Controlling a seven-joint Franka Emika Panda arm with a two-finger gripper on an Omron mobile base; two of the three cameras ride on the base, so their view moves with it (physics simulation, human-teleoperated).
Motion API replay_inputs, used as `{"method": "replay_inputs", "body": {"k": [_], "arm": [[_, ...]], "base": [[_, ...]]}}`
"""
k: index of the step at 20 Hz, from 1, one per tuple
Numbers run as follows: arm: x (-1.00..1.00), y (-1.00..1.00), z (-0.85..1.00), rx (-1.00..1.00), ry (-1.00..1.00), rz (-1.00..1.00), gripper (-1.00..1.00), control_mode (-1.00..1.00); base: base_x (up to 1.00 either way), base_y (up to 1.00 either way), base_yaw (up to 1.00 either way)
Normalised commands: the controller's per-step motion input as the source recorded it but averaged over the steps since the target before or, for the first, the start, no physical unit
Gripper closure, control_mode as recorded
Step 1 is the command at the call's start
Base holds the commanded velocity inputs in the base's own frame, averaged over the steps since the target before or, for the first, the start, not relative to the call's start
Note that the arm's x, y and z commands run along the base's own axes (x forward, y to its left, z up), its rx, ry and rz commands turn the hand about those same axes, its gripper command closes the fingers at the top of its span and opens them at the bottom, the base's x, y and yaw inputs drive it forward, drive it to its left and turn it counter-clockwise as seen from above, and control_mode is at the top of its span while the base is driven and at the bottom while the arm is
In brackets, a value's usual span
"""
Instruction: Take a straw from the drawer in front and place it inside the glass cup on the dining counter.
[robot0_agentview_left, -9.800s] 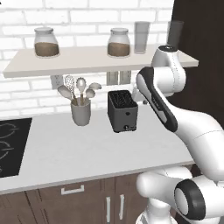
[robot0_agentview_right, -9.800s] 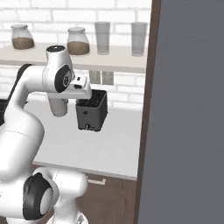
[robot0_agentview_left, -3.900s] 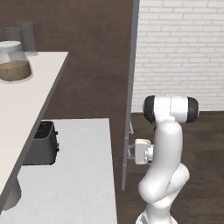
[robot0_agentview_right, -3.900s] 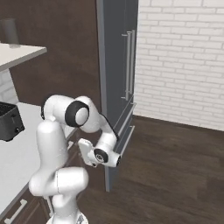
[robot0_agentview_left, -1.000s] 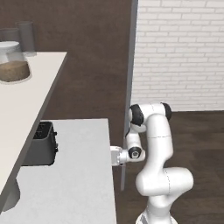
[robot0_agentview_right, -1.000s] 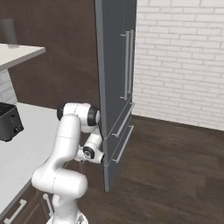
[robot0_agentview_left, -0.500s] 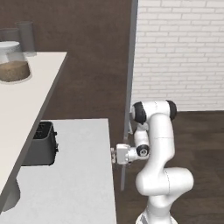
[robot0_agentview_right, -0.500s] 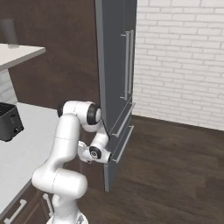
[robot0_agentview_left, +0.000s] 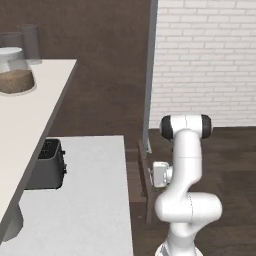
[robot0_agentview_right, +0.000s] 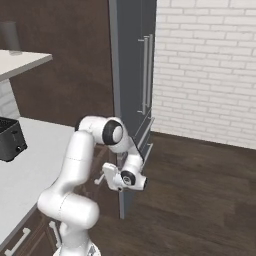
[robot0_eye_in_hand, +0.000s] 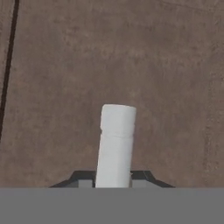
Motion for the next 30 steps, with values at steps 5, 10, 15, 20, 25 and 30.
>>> {"method": "replay_inputs", "body": {"k": [5,10,15,20,25,30], "arm": [[-0.02,-1.00,0.00,0.00,0.15,0.00,1.00,-1.00],[0.00,-1.00,0.00,0.00,0.13,0.00,1.00,-1.00],[0.00,-1.00,0.00,0.00,0.14,0.00,1.00,-1.00],[0.00,-1.00,0.00,0.00,0.11,0.00,-1.00,-1.00],[-0.44,-0.91,0.34,0.00,-0.01,-0.02,-1.00,-1.00],[-0.21,-0.68,0.44,-0.10,-0.02,-0.09,-1.00,-1.00]], "base": [[0.00,0.00,0.00],[0.00,0.00,0.00],[0.00,0.00,0.00],[0.00,0.00,0.00],[0.00,0.00,0.00],[0.00,0.00,0.00]]}}
